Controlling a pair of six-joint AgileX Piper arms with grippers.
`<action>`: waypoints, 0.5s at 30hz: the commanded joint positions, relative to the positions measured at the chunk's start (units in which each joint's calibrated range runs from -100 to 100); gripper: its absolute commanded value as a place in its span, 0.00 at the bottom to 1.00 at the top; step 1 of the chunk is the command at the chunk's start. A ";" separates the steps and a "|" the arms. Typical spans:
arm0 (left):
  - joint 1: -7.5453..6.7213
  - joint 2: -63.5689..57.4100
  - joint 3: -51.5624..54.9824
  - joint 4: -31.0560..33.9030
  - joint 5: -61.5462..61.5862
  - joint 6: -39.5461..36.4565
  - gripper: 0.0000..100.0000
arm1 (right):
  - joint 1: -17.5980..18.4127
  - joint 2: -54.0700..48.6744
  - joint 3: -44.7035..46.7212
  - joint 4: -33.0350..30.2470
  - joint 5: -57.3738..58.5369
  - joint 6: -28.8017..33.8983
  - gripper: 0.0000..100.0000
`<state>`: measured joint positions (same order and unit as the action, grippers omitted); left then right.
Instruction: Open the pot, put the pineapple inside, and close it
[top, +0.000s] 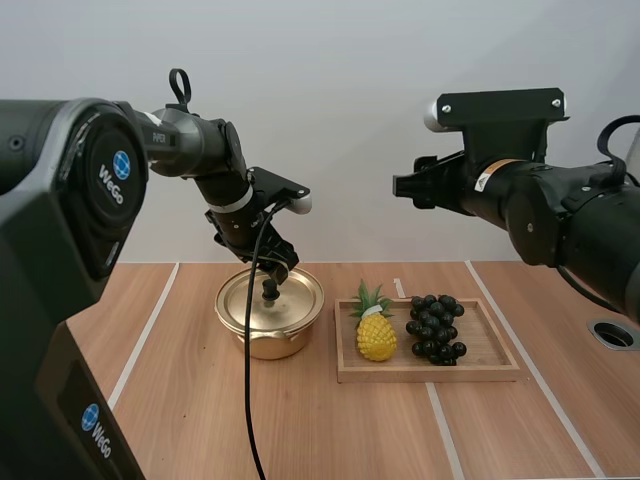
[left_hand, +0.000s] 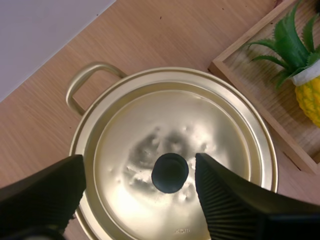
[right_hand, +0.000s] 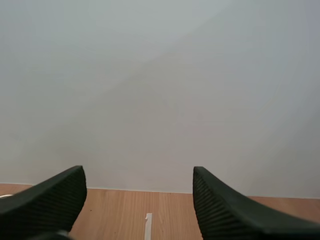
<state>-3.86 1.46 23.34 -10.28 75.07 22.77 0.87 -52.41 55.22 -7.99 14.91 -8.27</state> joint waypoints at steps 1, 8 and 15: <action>-0.20 1.60 -0.60 0.23 0.14 0.52 1.00 | 0.07 -0.22 -0.71 -0.06 -0.56 -1.03 1.00; -0.20 5.31 -0.60 0.00 1.95 1.03 1.00 | 0.07 -0.22 -0.71 -0.06 -0.56 -1.03 1.00; -0.20 5.31 -0.60 -0.20 1.78 1.17 0.98 | 0.07 -0.22 -0.71 -0.06 -1.49 -1.03 1.00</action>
<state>-3.86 6.70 23.34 -10.18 76.73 23.77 0.87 -52.41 55.22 -7.99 14.91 -8.84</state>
